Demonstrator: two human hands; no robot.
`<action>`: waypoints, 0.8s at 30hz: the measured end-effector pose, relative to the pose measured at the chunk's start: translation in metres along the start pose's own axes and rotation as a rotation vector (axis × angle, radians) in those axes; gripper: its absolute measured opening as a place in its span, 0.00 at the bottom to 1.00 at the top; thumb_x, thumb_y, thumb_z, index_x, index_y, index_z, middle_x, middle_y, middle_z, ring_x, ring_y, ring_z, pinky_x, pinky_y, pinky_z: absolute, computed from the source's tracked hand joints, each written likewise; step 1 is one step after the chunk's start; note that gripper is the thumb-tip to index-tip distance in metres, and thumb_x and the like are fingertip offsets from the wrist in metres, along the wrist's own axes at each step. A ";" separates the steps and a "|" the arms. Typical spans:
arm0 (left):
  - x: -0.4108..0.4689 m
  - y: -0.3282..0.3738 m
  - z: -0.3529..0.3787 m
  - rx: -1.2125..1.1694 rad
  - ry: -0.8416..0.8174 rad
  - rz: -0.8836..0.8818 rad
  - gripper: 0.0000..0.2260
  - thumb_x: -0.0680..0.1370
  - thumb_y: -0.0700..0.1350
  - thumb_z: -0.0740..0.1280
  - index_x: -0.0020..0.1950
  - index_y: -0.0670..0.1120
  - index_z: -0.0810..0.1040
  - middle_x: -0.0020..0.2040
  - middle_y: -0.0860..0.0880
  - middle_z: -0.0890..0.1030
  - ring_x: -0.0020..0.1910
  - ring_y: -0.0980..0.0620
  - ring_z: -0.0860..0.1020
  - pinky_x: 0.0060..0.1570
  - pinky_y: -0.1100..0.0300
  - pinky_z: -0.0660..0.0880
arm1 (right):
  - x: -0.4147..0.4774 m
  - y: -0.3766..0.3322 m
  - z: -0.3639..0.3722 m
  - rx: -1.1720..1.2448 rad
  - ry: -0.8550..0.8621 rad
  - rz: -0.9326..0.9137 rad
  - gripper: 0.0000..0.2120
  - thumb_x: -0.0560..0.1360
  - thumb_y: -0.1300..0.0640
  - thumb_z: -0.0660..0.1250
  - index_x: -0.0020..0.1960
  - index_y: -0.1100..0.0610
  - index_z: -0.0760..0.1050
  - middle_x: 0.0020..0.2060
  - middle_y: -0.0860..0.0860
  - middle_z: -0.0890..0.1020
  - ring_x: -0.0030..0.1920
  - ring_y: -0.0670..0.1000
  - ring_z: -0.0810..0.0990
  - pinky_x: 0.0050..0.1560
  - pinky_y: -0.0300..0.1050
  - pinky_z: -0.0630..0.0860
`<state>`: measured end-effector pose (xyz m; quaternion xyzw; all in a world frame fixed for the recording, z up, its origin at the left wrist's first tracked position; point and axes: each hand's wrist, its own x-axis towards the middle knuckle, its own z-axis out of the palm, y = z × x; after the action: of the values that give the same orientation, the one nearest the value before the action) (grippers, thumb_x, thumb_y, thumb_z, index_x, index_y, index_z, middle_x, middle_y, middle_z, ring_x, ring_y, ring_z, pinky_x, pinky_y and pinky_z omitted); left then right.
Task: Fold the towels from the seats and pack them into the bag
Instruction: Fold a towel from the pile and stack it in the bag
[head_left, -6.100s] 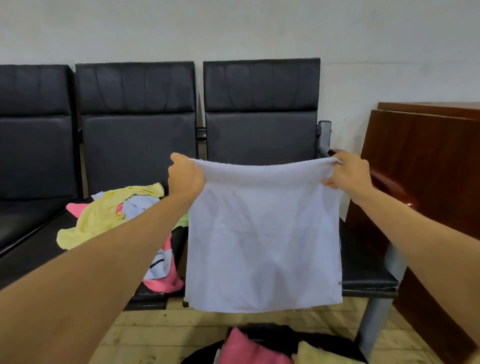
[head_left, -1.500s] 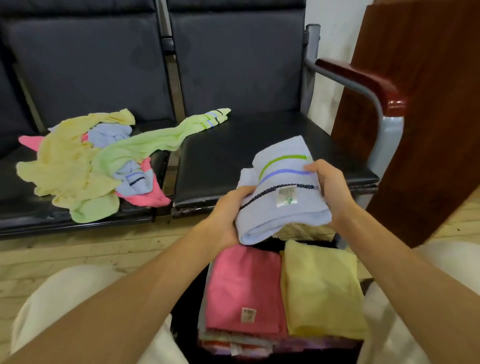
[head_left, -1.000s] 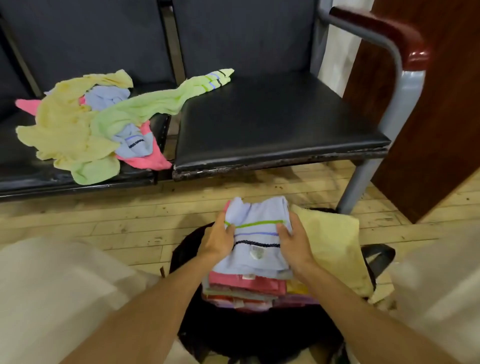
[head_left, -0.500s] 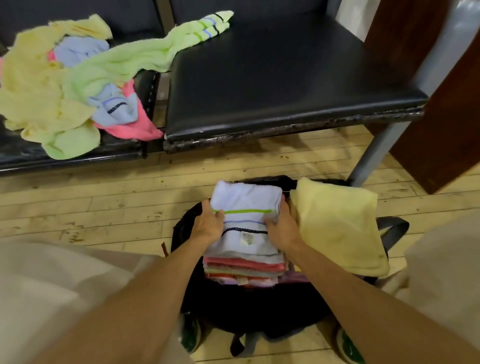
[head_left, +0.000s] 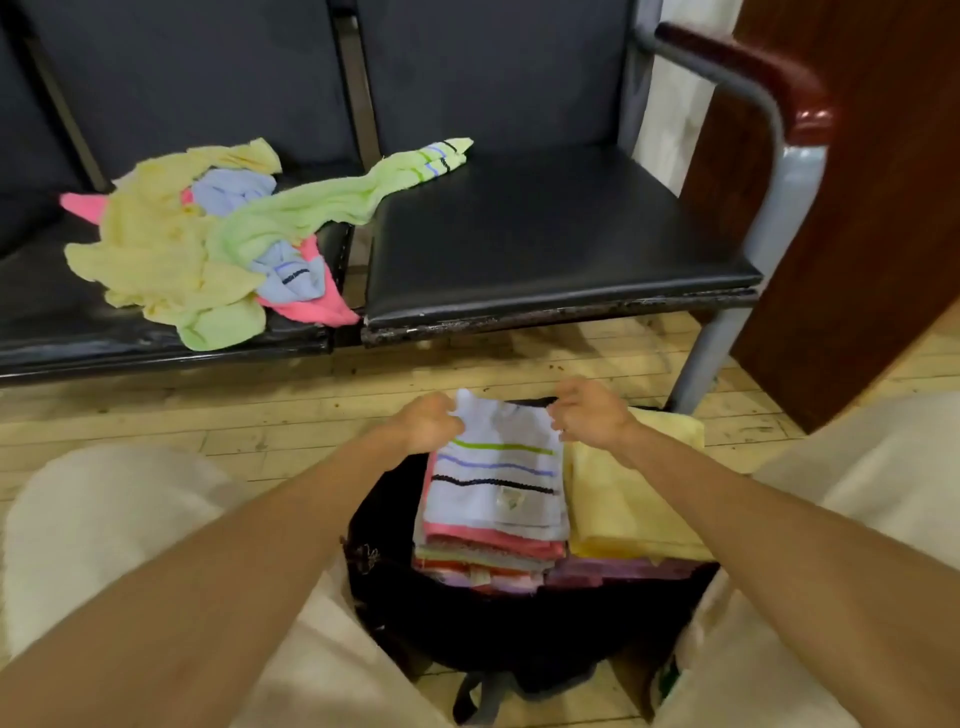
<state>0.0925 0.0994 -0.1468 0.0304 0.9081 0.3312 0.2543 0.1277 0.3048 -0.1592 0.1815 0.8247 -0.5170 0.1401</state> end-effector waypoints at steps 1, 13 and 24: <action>-0.002 0.007 -0.006 -0.058 -0.012 0.037 0.16 0.79 0.39 0.63 0.67 0.38 0.71 0.50 0.44 0.77 0.47 0.49 0.76 0.41 0.61 0.72 | 0.000 -0.008 -0.001 0.049 -0.003 -0.020 0.03 0.80 0.64 0.59 0.49 0.61 0.72 0.40 0.55 0.72 0.43 0.55 0.72 0.40 0.45 0.69; -0.013 0.036 -0.141 -0.252 0.223 0.237 0.08 0.79 0.35 0.61 0.54 0.42 0.77 0.45 0.45 0.80 0.44 0.51 0.78 0.47 0.58 0.76 | 0.021 -0.153 0.018 0.133 0.005 -0.401 0.08 0.79 0.62 0.63 0.58 0.58 0.76 0.50 0.56 0.81 0.44 0.52 0.82 0.43 0.44 0.82; 0.018 -0.087 -0.204 -0.064 0.779 -0.013 0.19 0.76 0.41 0.67 0.67 0.42 0.72 0.64 0.41 0.70 0.63 0.43 0.71 0.58 0.58 0.67 | 0.081 -0.227 0.094 0.053 -0.067 -0.559 0.07 0.79 0.60 0.64 0.54 0.54 0.79 0.50 0.54 0.83 0.48 0.49 0.81 0.46 0.43 0.81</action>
<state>-0.0113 -0.0835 -0.0757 -0.1114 0.9261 0.3443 -0.1066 -0.0414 0.1419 -0.0511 -0.0665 0.8239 -0.5626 0.0143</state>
